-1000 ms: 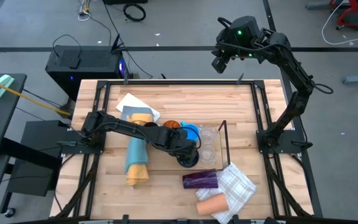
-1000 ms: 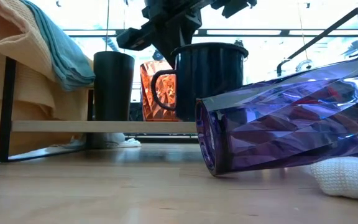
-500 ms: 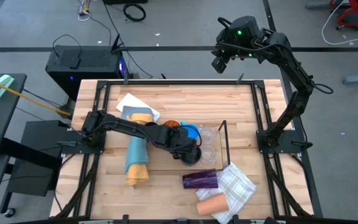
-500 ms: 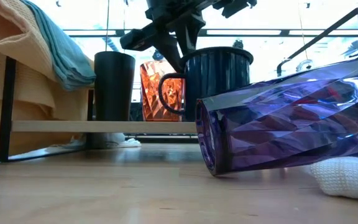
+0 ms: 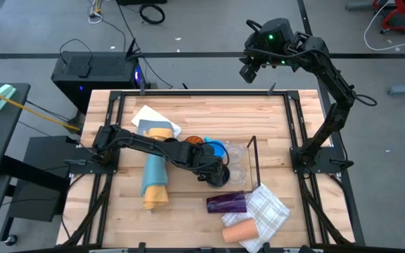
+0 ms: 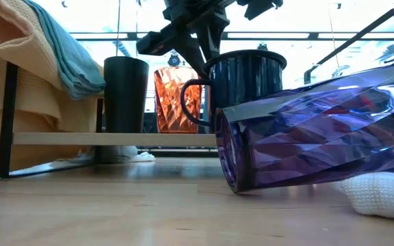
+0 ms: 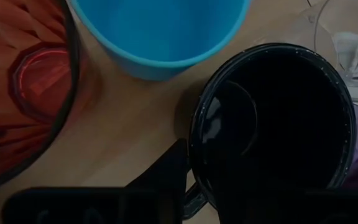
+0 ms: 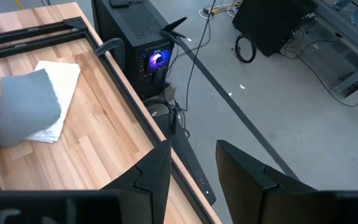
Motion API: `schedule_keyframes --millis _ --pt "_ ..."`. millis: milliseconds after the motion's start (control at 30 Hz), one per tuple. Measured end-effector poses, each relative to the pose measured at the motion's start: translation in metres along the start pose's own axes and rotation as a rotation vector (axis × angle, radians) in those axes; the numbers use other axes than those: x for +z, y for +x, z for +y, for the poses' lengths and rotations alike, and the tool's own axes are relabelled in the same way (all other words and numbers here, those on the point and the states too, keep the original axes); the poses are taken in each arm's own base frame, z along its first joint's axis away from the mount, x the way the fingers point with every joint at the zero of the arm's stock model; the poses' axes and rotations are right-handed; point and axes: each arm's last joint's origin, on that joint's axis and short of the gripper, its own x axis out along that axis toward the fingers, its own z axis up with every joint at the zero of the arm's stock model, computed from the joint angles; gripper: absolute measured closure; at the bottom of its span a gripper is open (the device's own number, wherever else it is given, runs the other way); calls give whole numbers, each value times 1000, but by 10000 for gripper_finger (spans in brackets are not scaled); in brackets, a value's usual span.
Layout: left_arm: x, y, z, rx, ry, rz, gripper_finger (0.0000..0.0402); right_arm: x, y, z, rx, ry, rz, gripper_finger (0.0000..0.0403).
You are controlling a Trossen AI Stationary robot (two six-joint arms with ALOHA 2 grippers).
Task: Stack small to large cups/mugs on shelf
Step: Put the black mug on the shelf
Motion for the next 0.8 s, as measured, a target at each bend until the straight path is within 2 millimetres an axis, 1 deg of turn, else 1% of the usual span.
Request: schedule_keyframes --millis 467,633,800 --pt "-2 -1 1 4 24 24 335 -1 0 0 1 -2 8 268" --pt "-2 -1 1 4 30 24 323 -1 0 1 28 -2 5 268" --pt "-2 -1 1 4 44 24 303 -1 0 1 28 -4 5 268"
